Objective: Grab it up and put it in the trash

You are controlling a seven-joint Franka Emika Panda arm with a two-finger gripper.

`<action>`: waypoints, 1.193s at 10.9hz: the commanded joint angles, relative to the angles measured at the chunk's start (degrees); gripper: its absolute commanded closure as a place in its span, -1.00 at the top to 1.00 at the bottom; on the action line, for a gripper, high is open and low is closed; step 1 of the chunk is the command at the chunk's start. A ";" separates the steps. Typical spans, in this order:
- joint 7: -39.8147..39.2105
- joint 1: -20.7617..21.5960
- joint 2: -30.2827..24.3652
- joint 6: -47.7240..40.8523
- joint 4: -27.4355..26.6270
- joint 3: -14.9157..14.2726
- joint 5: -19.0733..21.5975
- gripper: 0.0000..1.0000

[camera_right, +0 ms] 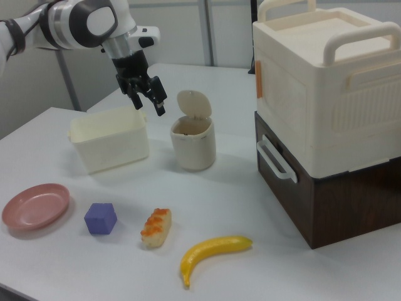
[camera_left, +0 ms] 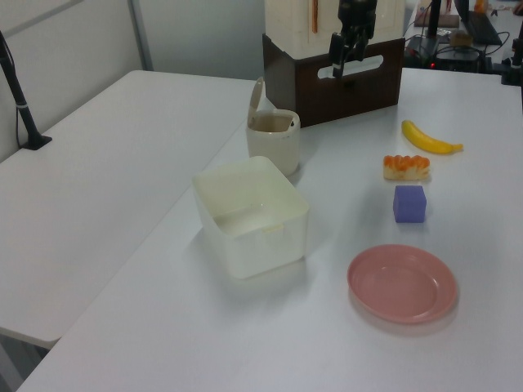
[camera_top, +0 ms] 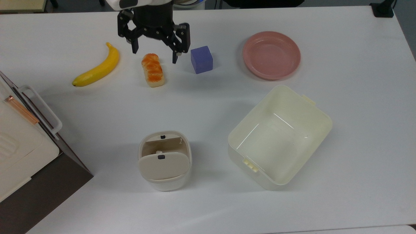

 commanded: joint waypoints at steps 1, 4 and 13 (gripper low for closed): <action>-5.05 -0.37 -5.17 -5.44 -3.65 0.82 1.62 1.00; -8.15 -0.28 -7.98 -7.39 -4.44 0.65 1.62 1.00; -8.32 0.16 -13.79 -7.66 -9.71 -0.32 1.53 1.00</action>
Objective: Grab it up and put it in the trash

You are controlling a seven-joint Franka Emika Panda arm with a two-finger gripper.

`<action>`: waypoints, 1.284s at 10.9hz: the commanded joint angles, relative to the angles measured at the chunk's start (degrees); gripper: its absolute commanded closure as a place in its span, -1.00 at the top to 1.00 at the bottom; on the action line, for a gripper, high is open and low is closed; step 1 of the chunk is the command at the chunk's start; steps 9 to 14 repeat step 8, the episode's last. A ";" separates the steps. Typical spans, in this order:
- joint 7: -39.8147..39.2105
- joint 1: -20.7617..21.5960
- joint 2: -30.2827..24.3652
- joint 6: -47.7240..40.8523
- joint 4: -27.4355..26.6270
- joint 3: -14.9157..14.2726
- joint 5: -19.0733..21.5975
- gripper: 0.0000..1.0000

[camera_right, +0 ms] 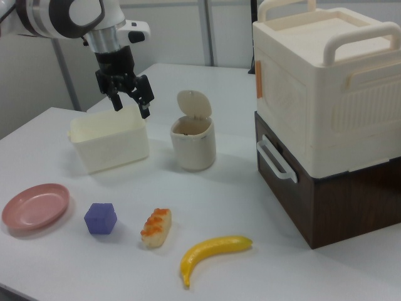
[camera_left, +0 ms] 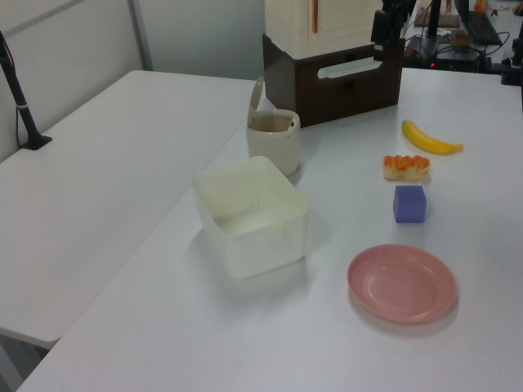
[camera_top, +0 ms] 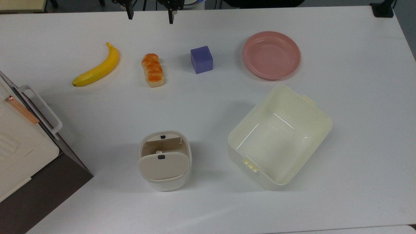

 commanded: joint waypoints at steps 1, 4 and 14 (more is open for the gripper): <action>-0.94 0.27 -2.64 -0.80 -3.05 -0.29 1.38 1.00; -0.94 0.28 -3.08 -0.88 -3.58 -0.29 1.38 1.00; -0.94 0.27 -2.99 -0.88 -3.58 -0.29 1.38 1.00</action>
